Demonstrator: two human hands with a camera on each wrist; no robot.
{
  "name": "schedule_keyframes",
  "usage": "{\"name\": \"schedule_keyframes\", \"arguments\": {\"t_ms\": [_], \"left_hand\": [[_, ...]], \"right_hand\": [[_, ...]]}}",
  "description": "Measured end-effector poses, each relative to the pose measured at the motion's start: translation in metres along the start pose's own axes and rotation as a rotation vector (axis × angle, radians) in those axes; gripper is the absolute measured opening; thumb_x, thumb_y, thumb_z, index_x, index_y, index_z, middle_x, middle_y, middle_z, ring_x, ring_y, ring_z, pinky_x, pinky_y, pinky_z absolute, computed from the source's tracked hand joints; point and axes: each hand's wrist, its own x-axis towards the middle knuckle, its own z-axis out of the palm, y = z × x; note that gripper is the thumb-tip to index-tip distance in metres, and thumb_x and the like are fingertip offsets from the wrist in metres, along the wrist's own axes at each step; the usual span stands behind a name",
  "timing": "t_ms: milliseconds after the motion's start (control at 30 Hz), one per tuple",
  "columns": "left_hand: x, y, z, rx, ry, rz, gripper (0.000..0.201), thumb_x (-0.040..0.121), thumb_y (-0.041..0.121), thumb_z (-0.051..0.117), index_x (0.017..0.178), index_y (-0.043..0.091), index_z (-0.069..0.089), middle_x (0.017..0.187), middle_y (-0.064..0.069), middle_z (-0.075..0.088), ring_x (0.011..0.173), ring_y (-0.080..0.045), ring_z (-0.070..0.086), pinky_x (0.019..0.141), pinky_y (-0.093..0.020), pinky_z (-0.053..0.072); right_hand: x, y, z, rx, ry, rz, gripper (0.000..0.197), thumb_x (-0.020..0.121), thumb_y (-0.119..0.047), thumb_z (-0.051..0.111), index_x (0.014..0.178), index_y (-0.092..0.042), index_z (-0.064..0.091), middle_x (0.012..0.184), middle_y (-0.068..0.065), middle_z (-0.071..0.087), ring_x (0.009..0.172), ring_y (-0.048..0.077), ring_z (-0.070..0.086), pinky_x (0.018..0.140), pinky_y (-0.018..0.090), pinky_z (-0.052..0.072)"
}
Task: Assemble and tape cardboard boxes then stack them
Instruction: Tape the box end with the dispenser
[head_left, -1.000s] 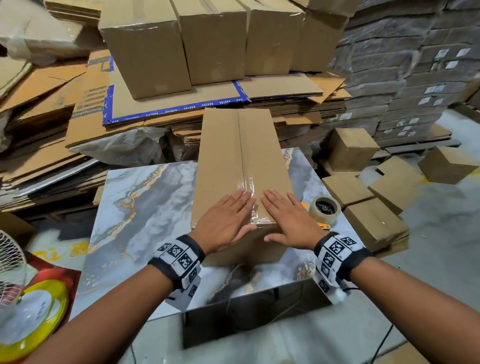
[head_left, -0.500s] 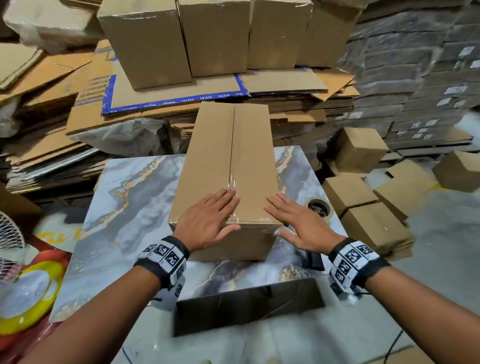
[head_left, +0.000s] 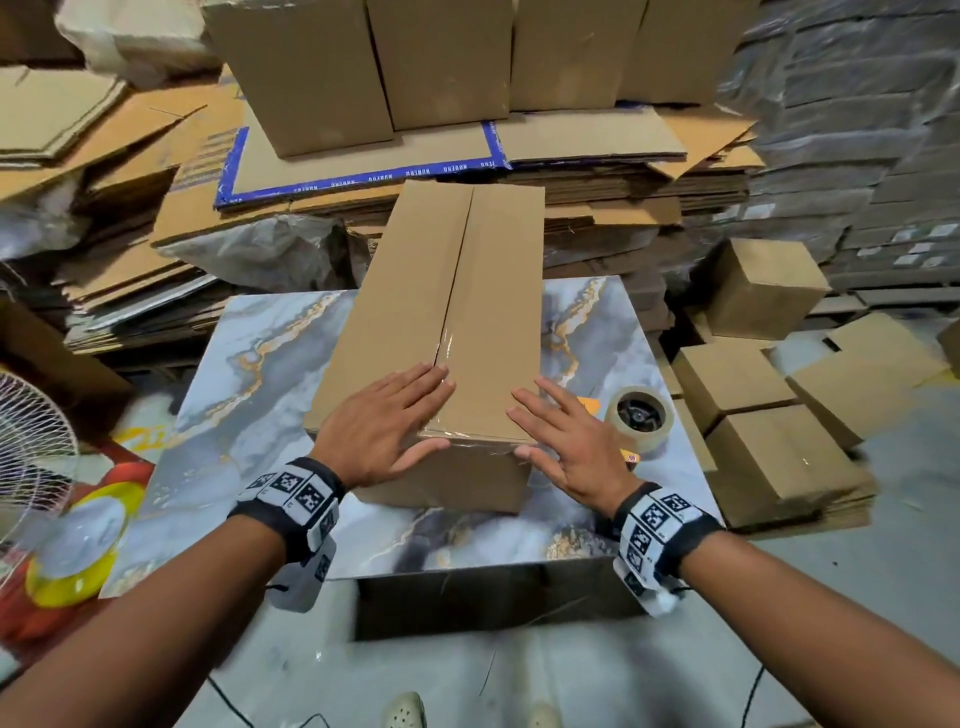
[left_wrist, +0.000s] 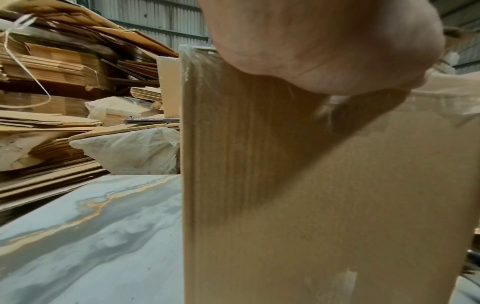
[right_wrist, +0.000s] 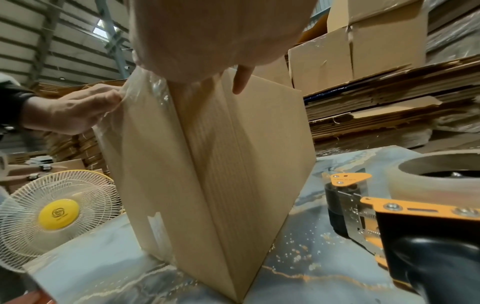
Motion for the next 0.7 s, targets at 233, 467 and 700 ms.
{"name": "schedule_keyframes", "arguments": {"t_ms": [233,467,700], "left_hand": [[0.000,0.002,0.000,-0.021,0.008,-0.007,0.075,0.103,0.065,0.026,0.156,0.014,0.038,0.162,-0.007,0.033,0.150,-0.024,0.032,0.118,-0.044,0.035],[0.000,0.002,-0.001,-0.013,0.007,-0.006,0.073,0.103,0.064,0.030,0.156,0.015,0.038,0.162,-0.007,0.033,0.150,-0.023,0.031,0.117,-0.045,0.037],[0.000,0.001,0.000,0.000,0.006,-0.008,0.074,0.102,0.064,0.029,0.156,0.015,0.037,0.163,-0.007,0.032,0.150,-0.023,0.032,0.117,-0.045,0.037]], "right_hand": [[0.003,0.011,-0.004,0.005,-0.081,-0.029,0.053,0.093,-0.053,0.060,0.135,-0.021,0.064,0.146,-0.004,0.056,0.137,0.031,0.045,0.071,0.035,0.060],[0.005,0.001,-0.015,0.205,-0.111,0.125,0.060,0.100,-0.065,0.038,0.136,-0.024,0.064,0.149,-0.010,0.053,0.143,0.022,0.036,0.096,0.039,0.053],[0.003,-0.003,0.004,0.143,0.020,0.108,0.051,0.093,-0.056,0.058,0.124,-0.018,0.071,0.138,-0.003,0.063,0.135,0.031,0.049,0.086,0.045,0.060]]}}
